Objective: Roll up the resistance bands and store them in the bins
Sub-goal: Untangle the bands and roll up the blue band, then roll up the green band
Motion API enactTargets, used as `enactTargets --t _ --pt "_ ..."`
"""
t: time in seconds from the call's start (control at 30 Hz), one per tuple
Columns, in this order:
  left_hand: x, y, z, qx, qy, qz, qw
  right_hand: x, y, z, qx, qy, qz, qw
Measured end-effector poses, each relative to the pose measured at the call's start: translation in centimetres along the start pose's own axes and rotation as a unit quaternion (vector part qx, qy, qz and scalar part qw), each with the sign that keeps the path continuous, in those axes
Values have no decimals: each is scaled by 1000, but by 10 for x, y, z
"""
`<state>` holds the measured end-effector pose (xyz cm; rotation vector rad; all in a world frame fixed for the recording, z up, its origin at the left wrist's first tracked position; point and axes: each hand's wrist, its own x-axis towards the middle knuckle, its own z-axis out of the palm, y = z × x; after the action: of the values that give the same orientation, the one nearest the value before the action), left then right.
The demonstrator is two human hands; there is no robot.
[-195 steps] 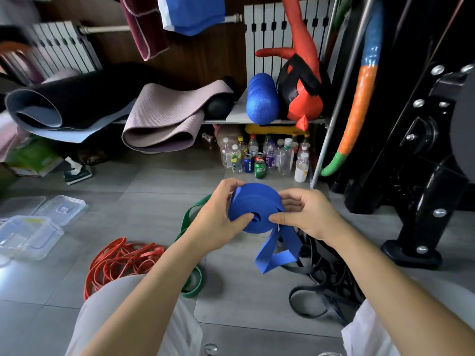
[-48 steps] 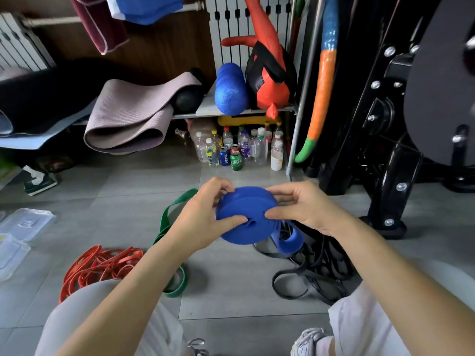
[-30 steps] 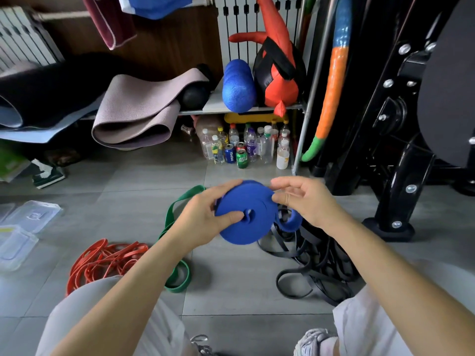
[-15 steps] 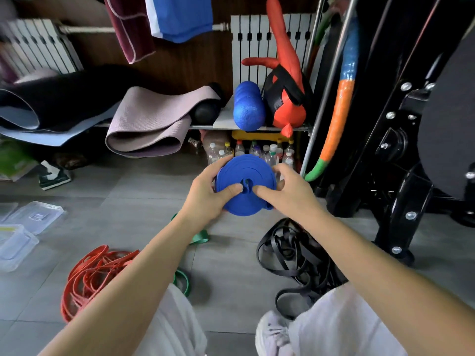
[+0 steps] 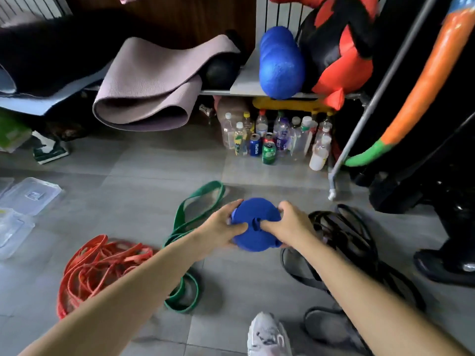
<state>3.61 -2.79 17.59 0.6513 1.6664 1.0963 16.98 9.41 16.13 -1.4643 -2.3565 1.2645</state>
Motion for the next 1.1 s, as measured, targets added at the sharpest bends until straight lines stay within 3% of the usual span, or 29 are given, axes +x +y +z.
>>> enactTargets --t 0.1,0.17,0.37,0.6,0.73,0.83,0.93,1.03,1.1 --pt "45 -49 -5 139 89 -36 986 38 39 49 -4 -40 62 997" --pt "72 -77 -8 155 55 -58 985 64 61 79 -18 -58 90 994" --pt "132 -144 -12 76 7 -206 976 126 118 154 -75 -68 123 987" --pt "165 -217 -2 -8 -6 -334 943 152 170 214 -134 -87 78 984" --pt "167 -240 -8 -20 9 -319 947 152 175 213 -107 -108 81 985" --pt "160 -244 -29 131 51 -275 951 152 181 201 -116 -111 95 983" --pt "136 -246 -55 322 77 -232 915 145 185 193 -131 -104 105 980" --pt "98 -255 -72 482 16 -243 842 127 186 193 -134 -67 113 982" --pt "74 -271 -74 509 -67 -283 810 111 183 196 -126 -69 105 984"
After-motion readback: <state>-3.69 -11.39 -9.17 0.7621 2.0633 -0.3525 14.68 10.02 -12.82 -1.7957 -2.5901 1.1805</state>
